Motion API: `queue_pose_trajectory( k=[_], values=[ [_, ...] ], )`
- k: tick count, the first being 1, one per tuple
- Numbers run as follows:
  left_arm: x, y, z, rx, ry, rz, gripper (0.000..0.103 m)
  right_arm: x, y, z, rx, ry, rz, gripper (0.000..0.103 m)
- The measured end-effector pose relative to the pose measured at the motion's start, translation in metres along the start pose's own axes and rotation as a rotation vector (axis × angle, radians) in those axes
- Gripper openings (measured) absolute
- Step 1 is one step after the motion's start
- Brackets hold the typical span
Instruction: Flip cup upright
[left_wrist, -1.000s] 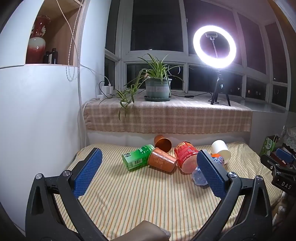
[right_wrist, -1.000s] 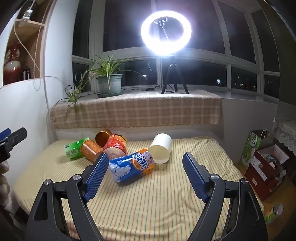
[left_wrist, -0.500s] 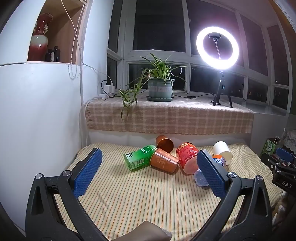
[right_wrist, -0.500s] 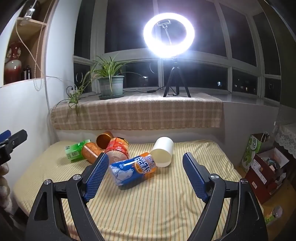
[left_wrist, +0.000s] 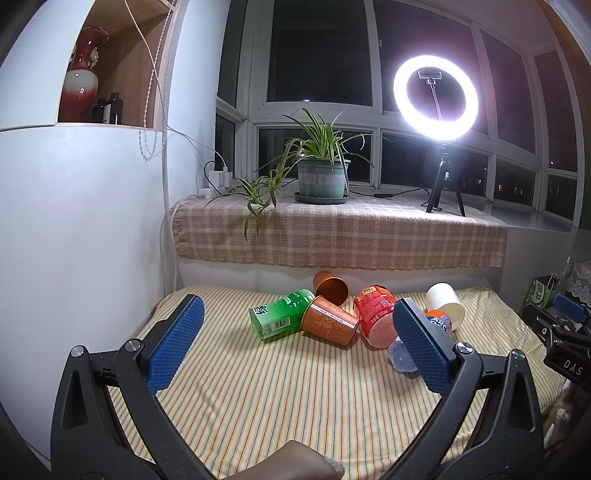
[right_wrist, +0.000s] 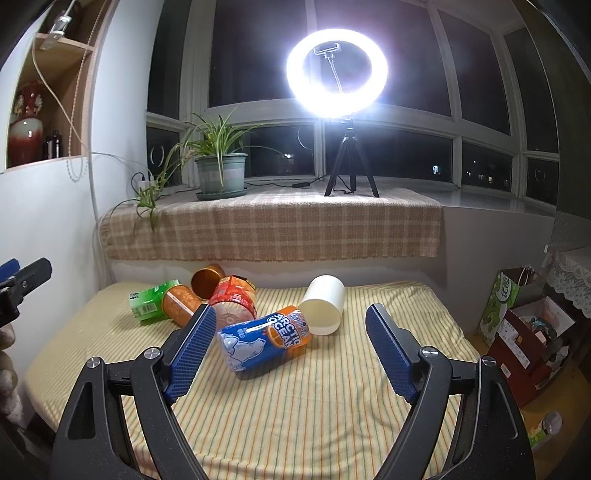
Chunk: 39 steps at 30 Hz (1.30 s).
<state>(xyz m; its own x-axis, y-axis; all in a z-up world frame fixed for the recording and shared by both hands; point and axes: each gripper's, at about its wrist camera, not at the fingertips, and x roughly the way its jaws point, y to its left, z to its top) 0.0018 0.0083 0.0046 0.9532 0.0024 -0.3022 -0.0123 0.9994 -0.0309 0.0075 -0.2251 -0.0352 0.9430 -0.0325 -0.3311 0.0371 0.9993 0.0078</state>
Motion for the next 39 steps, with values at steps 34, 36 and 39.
queue_pose_trajectory(
  k=[34,36,39],
  values=[
    [0.0005,0.0034,0.0000,-0.003,-0.002,-0.001,0.103,0.0037,0.0019,-0.0032,-0.005,0.007,0.001,0.084],
    [0.0005,0.0036,0.0000,-0.002,-0.002,0.000,0.103,0.0040,0.0021,-0.0031,-0.007,0.009,-0.001,0.084],
    [0.0006,0.0036,-0.0002,-0.003,-0.002,0.000,0.103,0.0059,0.0045,-0.0026,-0.009,0.012,0.002,0.084]
  ],
)
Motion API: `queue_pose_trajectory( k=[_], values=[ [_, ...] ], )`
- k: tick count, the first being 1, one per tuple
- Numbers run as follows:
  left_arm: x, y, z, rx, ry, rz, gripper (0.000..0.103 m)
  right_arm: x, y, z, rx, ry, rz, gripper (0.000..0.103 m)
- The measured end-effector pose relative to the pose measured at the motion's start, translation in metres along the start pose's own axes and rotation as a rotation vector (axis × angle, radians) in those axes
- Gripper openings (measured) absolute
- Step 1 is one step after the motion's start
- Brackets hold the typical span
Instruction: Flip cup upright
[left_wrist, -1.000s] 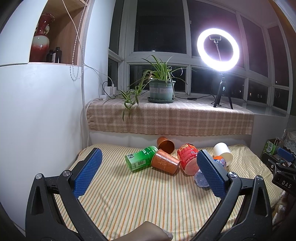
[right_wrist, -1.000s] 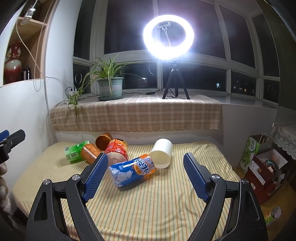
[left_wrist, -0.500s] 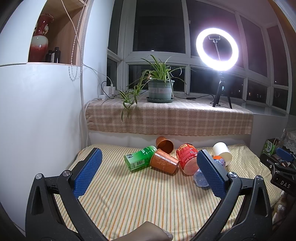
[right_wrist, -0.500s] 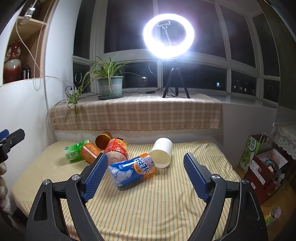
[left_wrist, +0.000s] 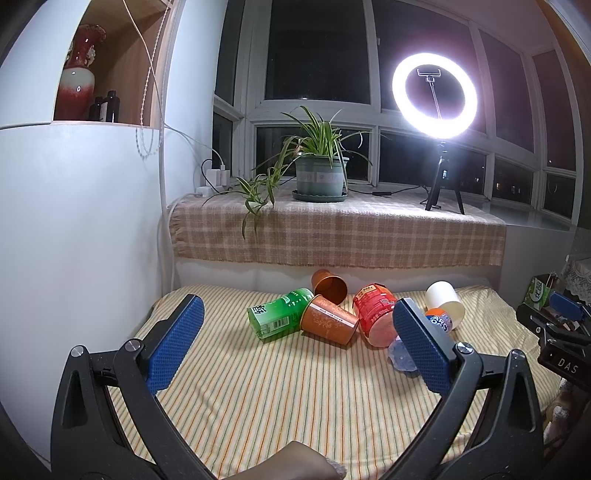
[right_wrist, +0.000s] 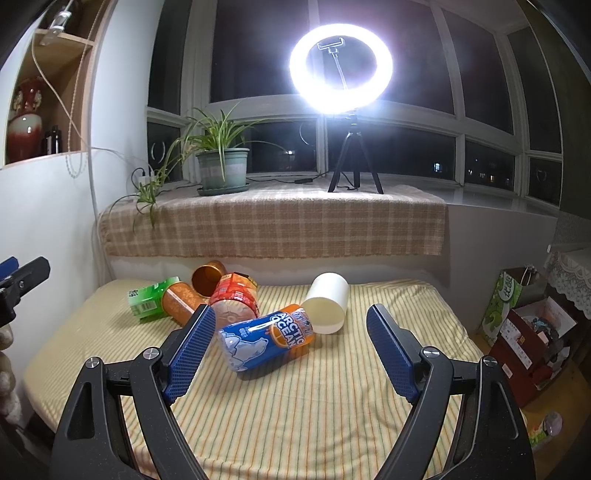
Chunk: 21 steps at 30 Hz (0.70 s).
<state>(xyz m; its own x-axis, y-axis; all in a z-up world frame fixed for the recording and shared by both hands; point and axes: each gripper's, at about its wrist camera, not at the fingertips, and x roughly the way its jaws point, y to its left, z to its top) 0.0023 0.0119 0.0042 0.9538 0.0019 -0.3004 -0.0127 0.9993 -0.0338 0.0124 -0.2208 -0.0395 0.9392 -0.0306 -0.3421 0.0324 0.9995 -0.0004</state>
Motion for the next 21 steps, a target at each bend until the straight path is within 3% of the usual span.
queue_pose_trajectory(
  k=[21],
  values=[
    [0.005,0.014,-0.009,-0.004,0.032,0.010,0.103,0.035,0.018,0.009,-0.032,0.066,0.054,0.084]
  ],
)
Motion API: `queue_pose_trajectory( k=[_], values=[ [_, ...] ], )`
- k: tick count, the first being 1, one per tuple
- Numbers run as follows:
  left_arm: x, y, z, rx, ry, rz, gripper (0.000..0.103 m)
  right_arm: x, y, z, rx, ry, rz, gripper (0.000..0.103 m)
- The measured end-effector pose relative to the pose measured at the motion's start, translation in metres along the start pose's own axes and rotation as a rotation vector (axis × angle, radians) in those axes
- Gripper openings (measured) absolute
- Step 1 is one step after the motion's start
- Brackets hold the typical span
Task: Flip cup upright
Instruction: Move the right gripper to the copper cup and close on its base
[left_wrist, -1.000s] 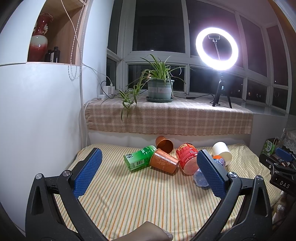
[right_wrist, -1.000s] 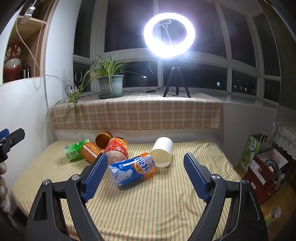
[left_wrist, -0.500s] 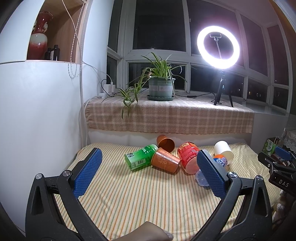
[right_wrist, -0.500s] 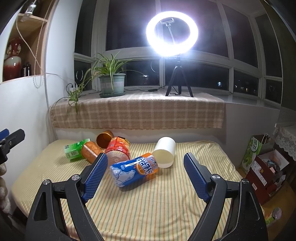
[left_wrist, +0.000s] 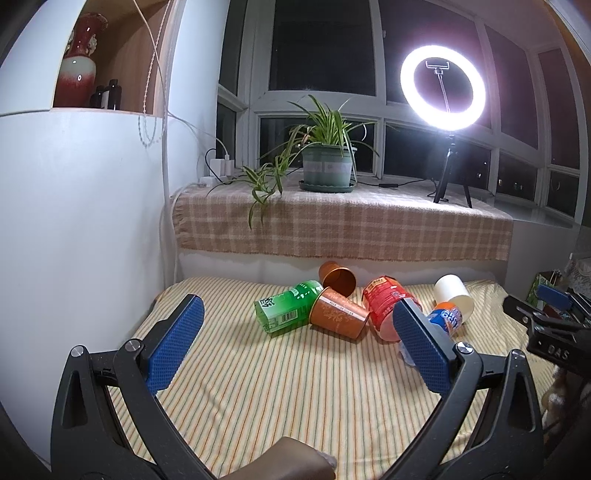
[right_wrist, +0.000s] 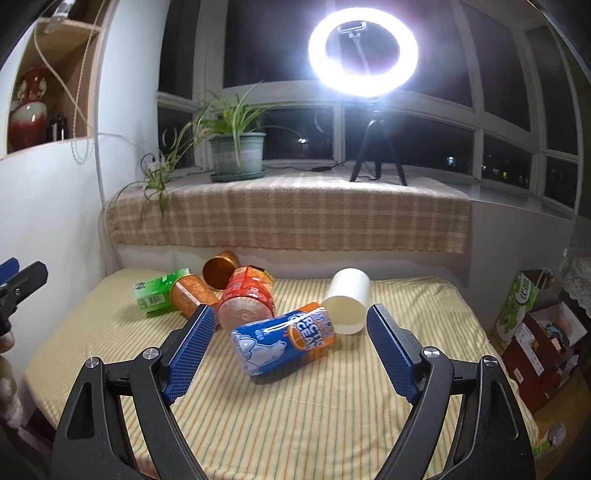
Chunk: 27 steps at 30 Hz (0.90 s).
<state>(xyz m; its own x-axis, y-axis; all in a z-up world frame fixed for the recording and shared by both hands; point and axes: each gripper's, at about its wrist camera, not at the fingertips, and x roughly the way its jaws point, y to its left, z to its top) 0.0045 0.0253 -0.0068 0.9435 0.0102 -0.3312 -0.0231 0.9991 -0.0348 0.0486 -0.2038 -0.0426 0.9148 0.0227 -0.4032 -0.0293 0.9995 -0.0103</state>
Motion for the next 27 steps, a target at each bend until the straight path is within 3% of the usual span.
queue_pose_trajectory(
  k=[9,19,27],
  values=[
    [0.012,0.018,-0.013,0.000,0.055,0.038,0.103,0.055,0.010,0.024,0.003,0.091,0.120,0.084],
    [0.029,0.049,-0.032,-0.024,0.121,0.100,0.103,0.152,0.033,0.067,0.053,0.303,0.282,0.084],
    [0.040,0.078,-0.044,-0.070,0.151,0.131,0.103,0.225,0.064,0.089,0.087,0.456,0.313,0.084]
  ],
)
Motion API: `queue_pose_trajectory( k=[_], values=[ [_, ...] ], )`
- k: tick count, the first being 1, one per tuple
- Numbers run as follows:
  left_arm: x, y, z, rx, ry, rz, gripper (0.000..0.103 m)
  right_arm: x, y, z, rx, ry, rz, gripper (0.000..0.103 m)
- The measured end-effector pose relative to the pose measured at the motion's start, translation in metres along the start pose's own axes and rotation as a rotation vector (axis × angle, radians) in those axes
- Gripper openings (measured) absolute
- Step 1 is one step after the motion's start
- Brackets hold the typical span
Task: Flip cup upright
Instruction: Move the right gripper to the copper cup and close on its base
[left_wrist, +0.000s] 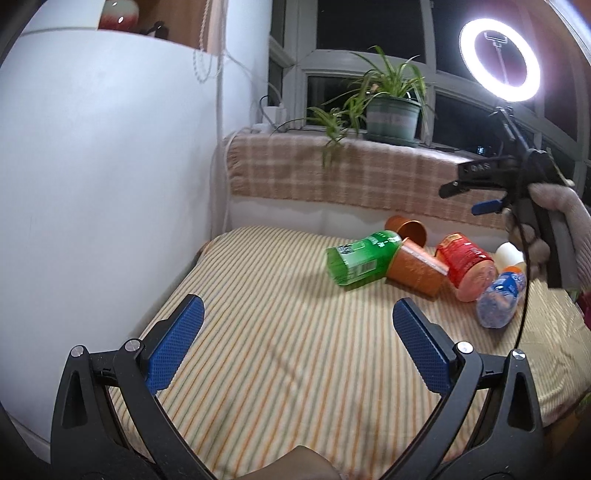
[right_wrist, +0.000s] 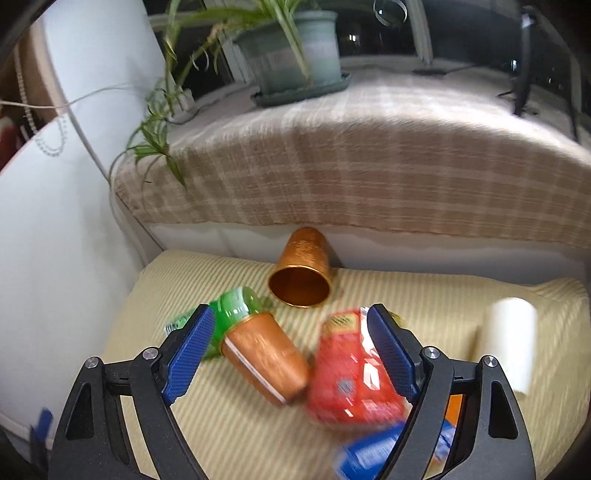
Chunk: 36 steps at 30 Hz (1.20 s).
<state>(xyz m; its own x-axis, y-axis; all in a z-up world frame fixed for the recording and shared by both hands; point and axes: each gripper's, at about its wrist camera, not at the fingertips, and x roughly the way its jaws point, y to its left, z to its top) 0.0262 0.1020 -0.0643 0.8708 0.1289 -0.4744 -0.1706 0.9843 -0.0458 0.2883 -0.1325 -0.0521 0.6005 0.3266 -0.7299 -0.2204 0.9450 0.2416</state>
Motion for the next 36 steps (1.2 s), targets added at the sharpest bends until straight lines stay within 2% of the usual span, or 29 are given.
queue_pose_trajectory(
  k=[5,11,16,27,32,36],
  values=[
    [0.009,0.019,-0.004,-0.035,0.017,0.016,0.103,0.044,0.007,0.027,0.038,0.094,-0.034,0.084],
    [0.018,0.044,-0.009,-0.079,0.032,0.045,0.103,0.085,0.008,0.044,0.074,0.180,-0.076,0.084],
    [0.025,0.061,-0.013,-0.110,0.046,0.061,0.103,0.110,0.015,0.053,0.054,0.198,-0.150,0.084],
    [0.038,0.076,-0.014,-0.127,0.058,0.064,0.103,0.143,0.019,0.060,0.047,0.245,-0.217,0.084],
    [0.041,0.081,-0.014,-0.138,0.063,0.067,0.103,0.158,0.022,0.060,0.031,0.281,-0.237,0.070],
    [0.040,0.083,-0.014,-0.138,0.057,0.068,0.103,0.167,0.027,0.060,0.024,0.294,-0.241,0.064]
  ],
)
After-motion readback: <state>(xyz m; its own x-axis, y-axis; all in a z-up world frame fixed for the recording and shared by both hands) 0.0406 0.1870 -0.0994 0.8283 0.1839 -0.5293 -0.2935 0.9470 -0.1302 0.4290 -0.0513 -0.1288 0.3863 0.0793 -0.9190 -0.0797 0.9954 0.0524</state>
